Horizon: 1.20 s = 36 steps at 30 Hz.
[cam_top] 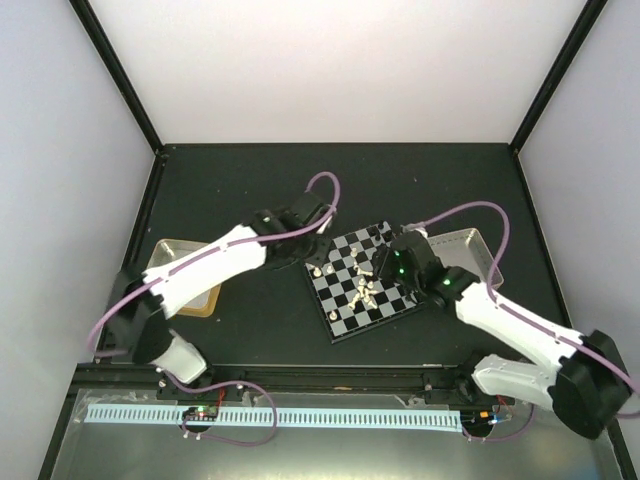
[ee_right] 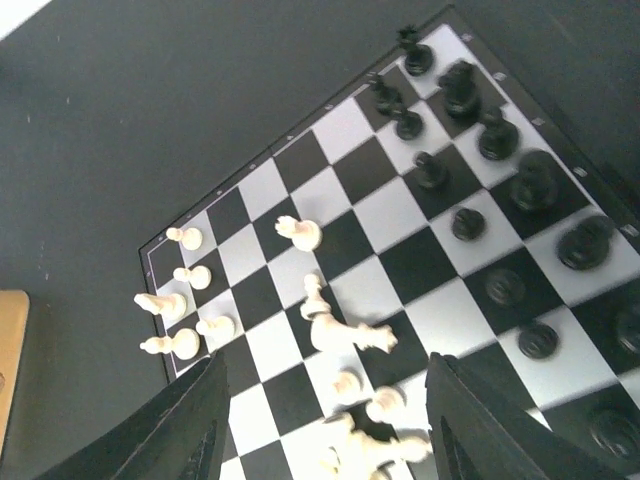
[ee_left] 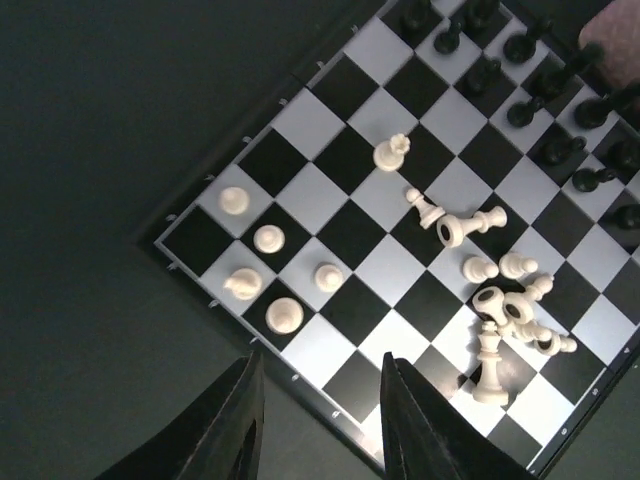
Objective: Set up the chess pieces on the board
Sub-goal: Pick up the chess piece from the chessboard.
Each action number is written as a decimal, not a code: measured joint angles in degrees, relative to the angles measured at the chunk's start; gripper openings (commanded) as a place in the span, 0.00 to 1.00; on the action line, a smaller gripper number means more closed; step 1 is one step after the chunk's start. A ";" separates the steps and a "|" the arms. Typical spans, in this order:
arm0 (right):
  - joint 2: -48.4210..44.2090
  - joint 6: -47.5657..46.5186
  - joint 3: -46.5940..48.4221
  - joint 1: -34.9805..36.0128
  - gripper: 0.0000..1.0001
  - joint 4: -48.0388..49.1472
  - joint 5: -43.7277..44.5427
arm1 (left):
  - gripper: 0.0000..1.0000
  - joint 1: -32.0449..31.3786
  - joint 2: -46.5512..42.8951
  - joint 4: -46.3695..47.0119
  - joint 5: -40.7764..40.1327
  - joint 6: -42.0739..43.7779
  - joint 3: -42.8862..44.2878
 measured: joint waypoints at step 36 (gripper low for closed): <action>48.74 -20.52 35.98 0.48 0.08 -12.98 3.37 | 0.63 1.09 -71.34 3.98 -16.20 -2.14 -37.48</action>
